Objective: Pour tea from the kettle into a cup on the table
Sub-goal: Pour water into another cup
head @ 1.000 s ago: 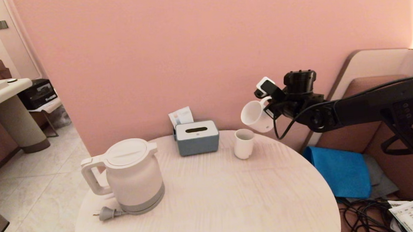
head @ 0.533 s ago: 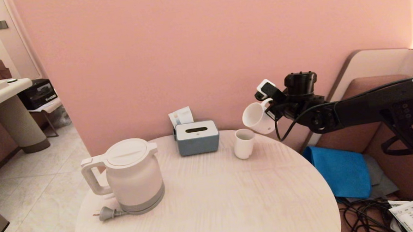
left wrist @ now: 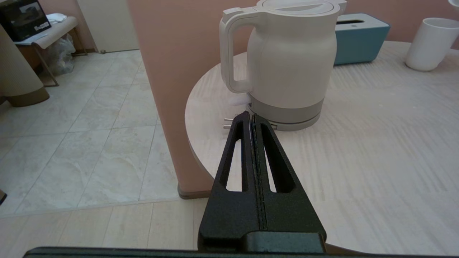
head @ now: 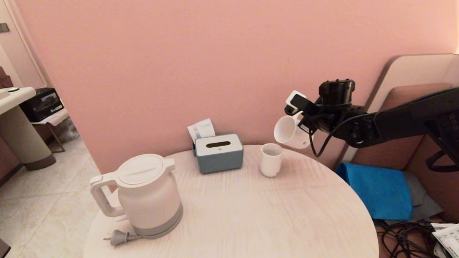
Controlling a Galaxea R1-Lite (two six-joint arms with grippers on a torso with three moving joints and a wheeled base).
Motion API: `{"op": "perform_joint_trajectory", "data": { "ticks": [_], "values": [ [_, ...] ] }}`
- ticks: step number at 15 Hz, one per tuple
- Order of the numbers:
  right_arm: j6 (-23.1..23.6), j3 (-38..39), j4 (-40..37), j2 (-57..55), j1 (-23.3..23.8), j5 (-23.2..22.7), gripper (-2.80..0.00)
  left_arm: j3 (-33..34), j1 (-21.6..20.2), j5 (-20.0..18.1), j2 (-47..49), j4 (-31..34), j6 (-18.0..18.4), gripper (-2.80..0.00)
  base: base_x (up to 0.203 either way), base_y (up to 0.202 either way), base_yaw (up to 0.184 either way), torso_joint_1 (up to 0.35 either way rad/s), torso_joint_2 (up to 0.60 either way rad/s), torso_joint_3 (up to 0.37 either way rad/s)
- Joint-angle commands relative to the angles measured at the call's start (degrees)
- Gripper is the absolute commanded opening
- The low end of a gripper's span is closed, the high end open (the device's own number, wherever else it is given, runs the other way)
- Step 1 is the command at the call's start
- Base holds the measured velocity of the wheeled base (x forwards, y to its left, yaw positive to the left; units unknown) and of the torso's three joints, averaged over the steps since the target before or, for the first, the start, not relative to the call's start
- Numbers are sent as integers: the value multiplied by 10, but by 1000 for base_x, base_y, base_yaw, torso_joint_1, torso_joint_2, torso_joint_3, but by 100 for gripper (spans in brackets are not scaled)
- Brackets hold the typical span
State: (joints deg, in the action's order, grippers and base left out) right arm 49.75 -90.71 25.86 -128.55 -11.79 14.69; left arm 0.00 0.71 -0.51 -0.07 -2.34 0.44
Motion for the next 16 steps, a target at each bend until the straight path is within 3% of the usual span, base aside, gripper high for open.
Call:
{"op": "perform_joint_trajectory", "data": {
  "ticks": [1,6,16],
  "values": [
    [5,-1,2,1,0,1,-280,0,0,0,1,0,0,-280,0,0,0,0,0,0],
    [53,2,2,0,-1,1,-280,0,0,1,1,0,0,-280,0,0,0,0,0,0],
    [92,2,3,-2,-13,8,-280,0,0,0,1,0,0,-280,0,0,0,0,0,0]
  ]
}}
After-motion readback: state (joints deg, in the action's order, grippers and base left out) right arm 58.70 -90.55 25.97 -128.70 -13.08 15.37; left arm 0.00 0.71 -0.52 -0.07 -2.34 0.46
